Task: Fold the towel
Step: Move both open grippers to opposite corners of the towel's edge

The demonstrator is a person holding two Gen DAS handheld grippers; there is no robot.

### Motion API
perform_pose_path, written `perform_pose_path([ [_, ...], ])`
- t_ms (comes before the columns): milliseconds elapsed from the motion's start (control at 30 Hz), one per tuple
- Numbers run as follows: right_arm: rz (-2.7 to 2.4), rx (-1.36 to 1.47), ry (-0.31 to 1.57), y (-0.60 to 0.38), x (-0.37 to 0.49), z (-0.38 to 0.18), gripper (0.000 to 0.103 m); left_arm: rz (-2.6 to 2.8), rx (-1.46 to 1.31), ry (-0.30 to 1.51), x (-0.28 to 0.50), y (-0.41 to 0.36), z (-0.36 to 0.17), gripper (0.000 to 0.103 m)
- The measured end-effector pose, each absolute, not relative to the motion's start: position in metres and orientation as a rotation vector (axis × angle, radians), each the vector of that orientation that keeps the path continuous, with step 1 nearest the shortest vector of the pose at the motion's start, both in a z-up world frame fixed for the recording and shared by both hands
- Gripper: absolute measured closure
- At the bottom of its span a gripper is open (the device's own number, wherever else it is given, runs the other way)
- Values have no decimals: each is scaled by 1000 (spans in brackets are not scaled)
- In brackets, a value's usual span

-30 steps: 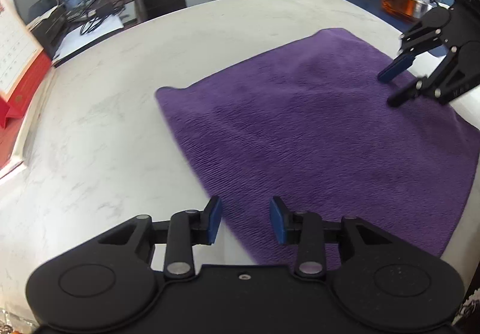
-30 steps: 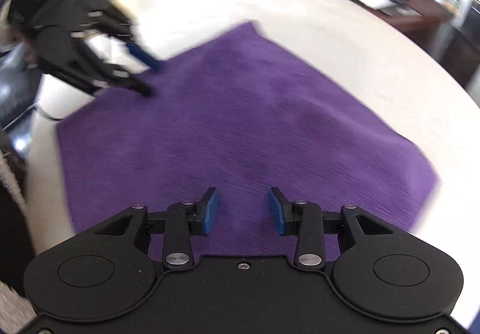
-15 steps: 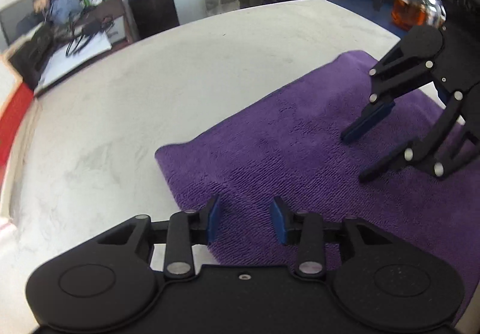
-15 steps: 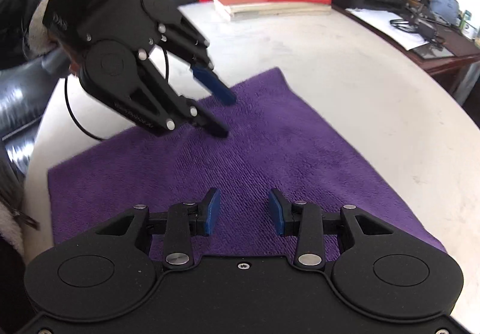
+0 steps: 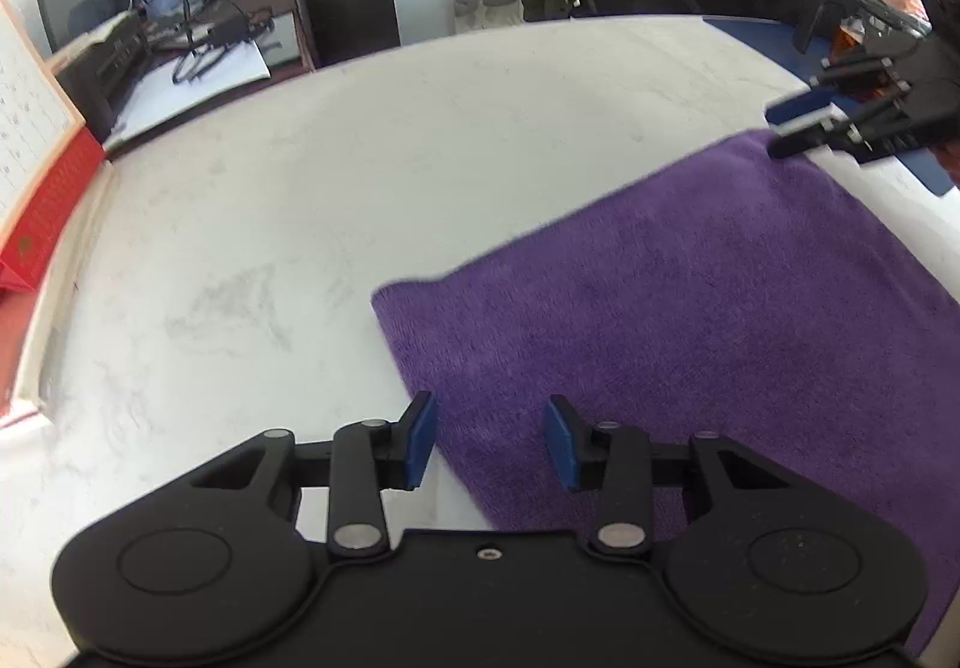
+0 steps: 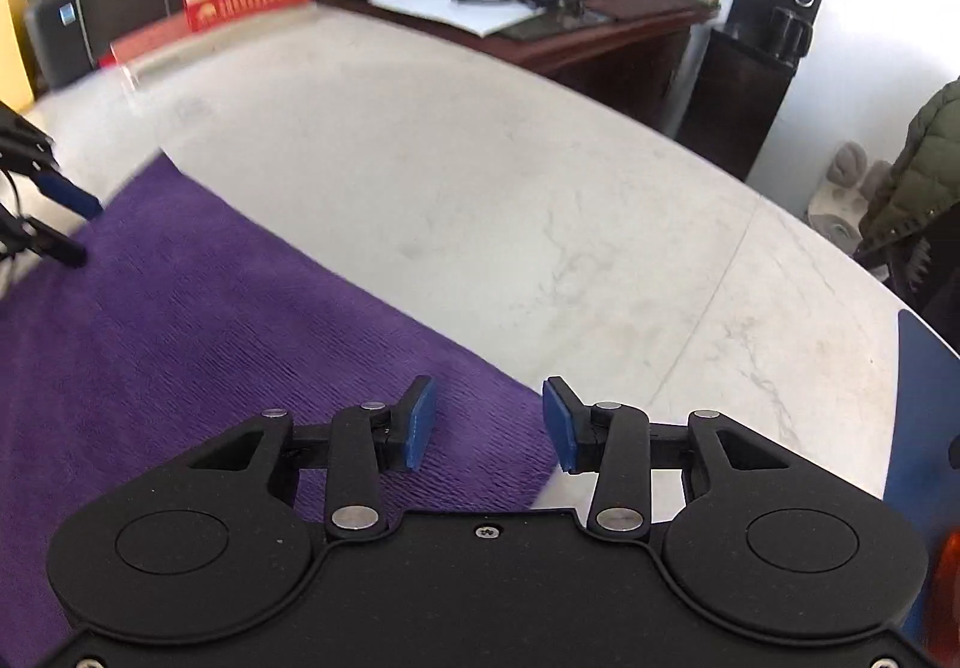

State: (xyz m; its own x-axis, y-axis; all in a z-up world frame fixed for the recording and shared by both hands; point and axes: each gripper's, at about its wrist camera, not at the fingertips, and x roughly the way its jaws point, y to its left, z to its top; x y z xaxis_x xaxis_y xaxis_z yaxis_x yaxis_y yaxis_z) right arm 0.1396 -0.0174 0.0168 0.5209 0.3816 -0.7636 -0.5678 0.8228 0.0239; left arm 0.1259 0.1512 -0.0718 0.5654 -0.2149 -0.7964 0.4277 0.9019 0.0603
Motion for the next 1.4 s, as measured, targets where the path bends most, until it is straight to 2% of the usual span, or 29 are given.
perform_pose_path([
  [233,694,-270,877,2,125,10,66,-378,287,876,141,144,-82,64],
  [400,501,-267,892,-44,130,11,67,-303,280,876,133,152,-79,65],
  [433,443,-272,902,-54,132,11,73,-287,289,869,128,151,-75,66],
  [500,376,-272,904,-63,130,16,78,-263,301,852,117,147,-65,66],
  [567,378,-262,880,-62,122,25,78,-301,276,822,103,138,-53,66],
  [733,618,-213,833,-10,80,37,78,-504,284,820,62,88,-49,66],
  [933,879,-287,857,51,21,23,78,-608,333,917,18,57,-81,66],
  [1400,618,-264,926,-50,-51,24,78,-356,175,943,-61,128,-83,65],
])
